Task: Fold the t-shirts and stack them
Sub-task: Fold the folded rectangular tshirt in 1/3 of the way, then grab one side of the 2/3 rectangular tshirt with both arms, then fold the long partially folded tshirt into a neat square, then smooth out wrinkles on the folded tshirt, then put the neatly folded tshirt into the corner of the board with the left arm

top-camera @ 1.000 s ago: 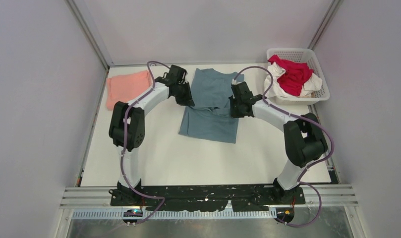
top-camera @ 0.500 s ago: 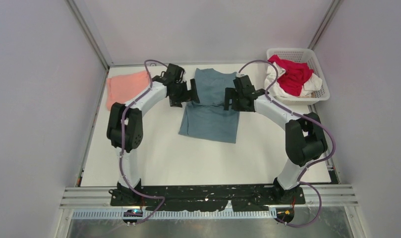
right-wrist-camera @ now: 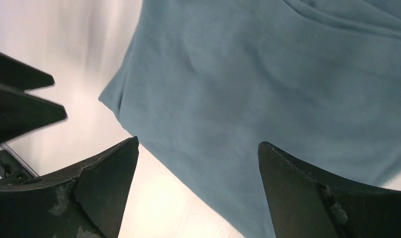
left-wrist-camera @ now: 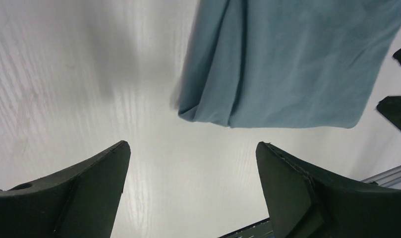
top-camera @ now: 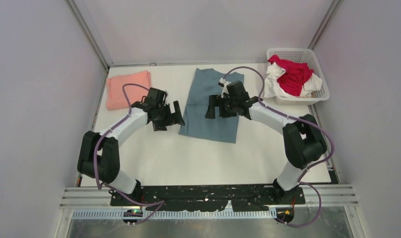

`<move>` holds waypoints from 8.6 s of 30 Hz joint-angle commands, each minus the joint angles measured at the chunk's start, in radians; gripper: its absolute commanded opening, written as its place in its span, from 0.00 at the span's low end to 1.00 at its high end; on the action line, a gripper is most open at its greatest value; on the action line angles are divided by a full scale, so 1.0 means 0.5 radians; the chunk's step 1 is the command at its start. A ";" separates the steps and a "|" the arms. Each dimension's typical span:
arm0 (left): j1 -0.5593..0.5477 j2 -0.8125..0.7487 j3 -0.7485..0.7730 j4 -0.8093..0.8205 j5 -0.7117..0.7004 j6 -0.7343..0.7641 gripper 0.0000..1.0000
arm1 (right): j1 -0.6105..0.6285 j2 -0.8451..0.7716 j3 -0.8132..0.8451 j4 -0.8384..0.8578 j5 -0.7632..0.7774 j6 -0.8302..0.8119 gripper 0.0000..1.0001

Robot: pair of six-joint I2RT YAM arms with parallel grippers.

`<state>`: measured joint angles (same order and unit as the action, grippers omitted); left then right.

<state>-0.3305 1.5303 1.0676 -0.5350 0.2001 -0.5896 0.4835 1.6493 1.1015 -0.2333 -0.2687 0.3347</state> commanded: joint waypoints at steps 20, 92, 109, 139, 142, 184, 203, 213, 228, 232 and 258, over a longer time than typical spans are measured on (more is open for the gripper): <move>0.069 0.388 -0.133 0.395 0.399 -0.028 0.47 | -0.190 0.718 0.865 0.104 0.073 0.056 0.95; -0.072 -1.569 -0.861 0.128 0.627 -0.269 0.00 | -0.150 -1.915 -0.772 -1.050 -0.766 0.127 0.05; 0.035 -0.184 0.420 0.373 0.446 0.067 0.00 | -0.651 -1.166 -0.283 -0.455 -0.305 -0.082 0.05; 0.077 1.399 1.995 -0.344 0.316 0.279 0.68 | -0.922 0.303 0.352 0.022 -0.412 -0.035 0.65; 0.081 1.296 1.967 -0.355 0.306 0.255 0.80 | -0.913 0.206 0.359 0.044 -0.566 0.025 0.90; -0.129 -0.219 -0.374 0.114 0.331 0.016 1.00 | -0.267 -0.643 -0.742 0.099 -0.435 0.245 0.95; -0.167 0.498 0.018 0.077 0.257 0.022 0.74 | -0.354 -0.970 -0.714 -0.063 -0.058 0.222 0.95; -0.412 0.806 0.441 -0.406 -0.373 -0.329 0.00 | -0.452 -0.870 -0.653 -0.056 -0.037 0.120 0.95; -0.034 1.065 1.644 -0.812 -1.246 0.245 0.00 | -0.553 -0.735 -0.594 0.235 -0.053 -0.072 0.95; 0.132 1.121 1.847 -0.668 -1.341 0.536 0.00 | -0.564 -0.810 -0.656 0.328 0.071 -0.092 0.95; 0.527 0.983 2.557 -0.605 -1.229 1.128 0.00 | -0.565 -0.939 -0.753 0.362 0.439 -0.169 0.95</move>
<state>-0.0650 2.1620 2.2913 -0.9035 -0.4675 -0.0631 0.2054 1.2148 0.7235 -0.0772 -0.0696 0.2638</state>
